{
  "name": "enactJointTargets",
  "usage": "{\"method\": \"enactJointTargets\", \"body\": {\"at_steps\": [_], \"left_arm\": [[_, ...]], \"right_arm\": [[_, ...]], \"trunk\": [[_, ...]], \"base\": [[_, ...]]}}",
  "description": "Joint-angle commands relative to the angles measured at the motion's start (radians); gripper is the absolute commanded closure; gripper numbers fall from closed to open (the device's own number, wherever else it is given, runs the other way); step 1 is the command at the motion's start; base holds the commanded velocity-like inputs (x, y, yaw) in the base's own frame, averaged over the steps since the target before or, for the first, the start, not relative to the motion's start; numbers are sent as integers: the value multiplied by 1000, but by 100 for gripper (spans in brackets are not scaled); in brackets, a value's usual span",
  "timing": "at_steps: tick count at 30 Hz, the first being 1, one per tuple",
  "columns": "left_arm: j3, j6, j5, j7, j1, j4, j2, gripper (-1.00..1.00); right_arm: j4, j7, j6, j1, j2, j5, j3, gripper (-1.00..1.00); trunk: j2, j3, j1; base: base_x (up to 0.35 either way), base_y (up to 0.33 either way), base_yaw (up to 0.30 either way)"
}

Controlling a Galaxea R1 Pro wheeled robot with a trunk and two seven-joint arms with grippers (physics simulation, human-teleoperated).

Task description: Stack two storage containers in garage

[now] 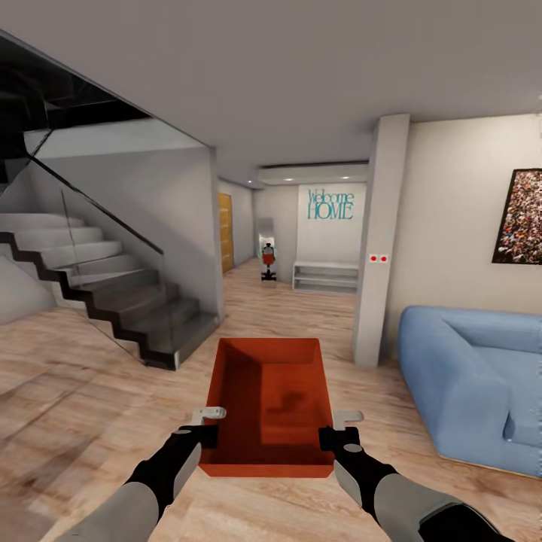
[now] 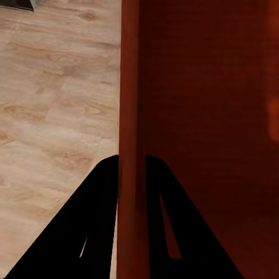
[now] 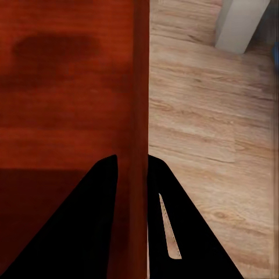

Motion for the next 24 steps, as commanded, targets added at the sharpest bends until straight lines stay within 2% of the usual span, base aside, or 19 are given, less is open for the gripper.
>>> {"method": "enactJointTargets", "body": {"at_steps": [1,20,24], "left_arm": [[40,8,-24,15,0,-6,17,100],[40,8,-24,15,0,-6,16,100],[40,8,-10,15,0,-6,17,100]], "right_arm": [[1,3,-1,0,0,-14,-2,100],[1,3,-1,0,1,-14,-2,100],[1,3,-1,0,1,-14,-2,100]], "trunk": [[0,0,1],[0,0,1],[0,0,1]], "base": [[323,0,-132],[323,0,-15],[323,0,0]]}}
